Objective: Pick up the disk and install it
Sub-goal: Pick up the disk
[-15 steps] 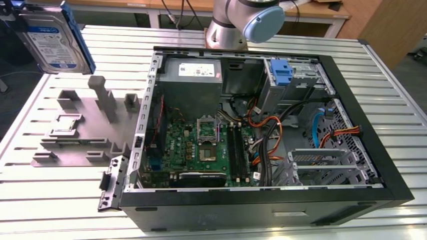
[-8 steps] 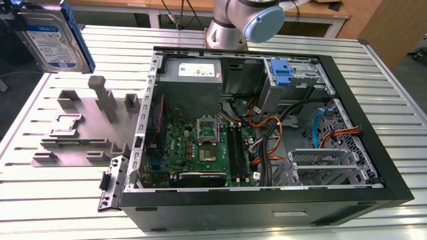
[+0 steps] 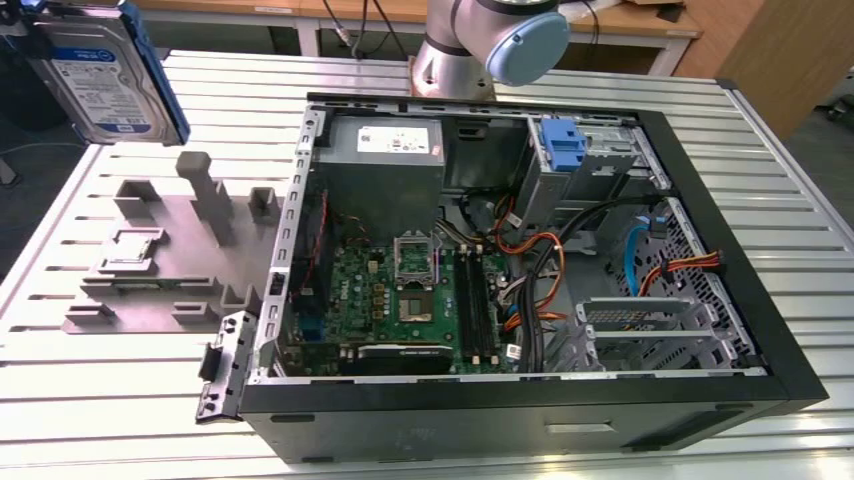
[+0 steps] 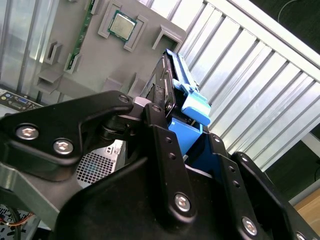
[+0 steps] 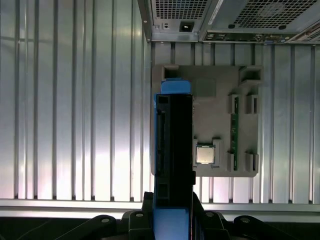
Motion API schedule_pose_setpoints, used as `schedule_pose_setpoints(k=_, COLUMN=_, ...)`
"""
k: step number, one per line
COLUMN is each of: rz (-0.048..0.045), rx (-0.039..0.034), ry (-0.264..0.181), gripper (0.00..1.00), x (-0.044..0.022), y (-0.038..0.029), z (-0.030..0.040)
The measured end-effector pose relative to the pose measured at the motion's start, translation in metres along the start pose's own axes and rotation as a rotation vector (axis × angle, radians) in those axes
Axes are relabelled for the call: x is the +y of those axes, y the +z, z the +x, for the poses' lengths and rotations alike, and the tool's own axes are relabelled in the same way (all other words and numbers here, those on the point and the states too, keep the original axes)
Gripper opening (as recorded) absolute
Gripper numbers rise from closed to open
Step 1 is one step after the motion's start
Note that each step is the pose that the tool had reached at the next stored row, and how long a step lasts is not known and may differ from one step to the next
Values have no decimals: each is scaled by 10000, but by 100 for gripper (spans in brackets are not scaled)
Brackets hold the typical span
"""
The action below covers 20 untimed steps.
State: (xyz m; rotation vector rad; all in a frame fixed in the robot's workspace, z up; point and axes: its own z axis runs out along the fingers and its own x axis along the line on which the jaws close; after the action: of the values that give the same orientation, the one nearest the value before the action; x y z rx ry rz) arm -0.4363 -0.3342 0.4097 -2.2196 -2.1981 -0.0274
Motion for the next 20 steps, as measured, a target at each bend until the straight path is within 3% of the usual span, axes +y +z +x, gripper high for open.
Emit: schedule_pose_setpoints(k=20, rz=1, rx=-1, ry=0, gripper=37, x=0, y=-62, z=2)
